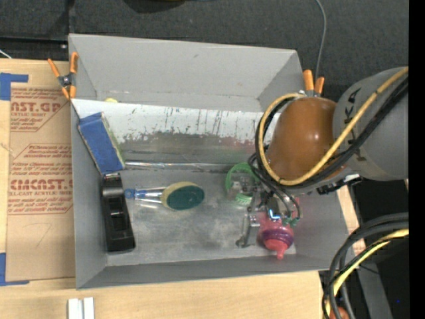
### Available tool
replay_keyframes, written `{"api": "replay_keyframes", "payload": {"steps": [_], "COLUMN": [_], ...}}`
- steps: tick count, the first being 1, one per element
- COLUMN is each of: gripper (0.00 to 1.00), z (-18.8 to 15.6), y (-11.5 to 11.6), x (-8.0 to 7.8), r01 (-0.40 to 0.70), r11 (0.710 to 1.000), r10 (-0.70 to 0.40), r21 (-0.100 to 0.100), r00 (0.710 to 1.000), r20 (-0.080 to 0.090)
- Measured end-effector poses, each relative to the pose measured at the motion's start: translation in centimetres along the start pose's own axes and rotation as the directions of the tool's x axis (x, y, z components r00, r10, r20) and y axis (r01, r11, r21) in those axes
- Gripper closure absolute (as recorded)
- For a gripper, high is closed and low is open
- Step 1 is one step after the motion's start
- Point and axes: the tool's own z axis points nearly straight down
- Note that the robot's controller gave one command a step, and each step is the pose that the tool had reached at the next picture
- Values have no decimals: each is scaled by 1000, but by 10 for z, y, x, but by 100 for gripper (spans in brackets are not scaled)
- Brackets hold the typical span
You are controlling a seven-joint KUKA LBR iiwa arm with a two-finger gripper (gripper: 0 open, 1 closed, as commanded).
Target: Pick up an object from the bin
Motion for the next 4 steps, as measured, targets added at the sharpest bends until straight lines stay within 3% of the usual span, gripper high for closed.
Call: {"api": "replay_keyframes", "payload": {"steps": [1, 2, 3, 4], "gripper": [0, 0, 0, 0], "z": [0, 15, 6, 12], "y": [0, -27, -44, -89], "x": [0, -1, -8, 3], "r01": [0, 52, 482, 567], "r11": [1000, 999, 876, 824], "r10": [0, -52, -482, -567], "r21": [0, 1, -1, -1], "r00": [1000, 999, 876, 824], "r20": [0, -1, 1, -1]}}
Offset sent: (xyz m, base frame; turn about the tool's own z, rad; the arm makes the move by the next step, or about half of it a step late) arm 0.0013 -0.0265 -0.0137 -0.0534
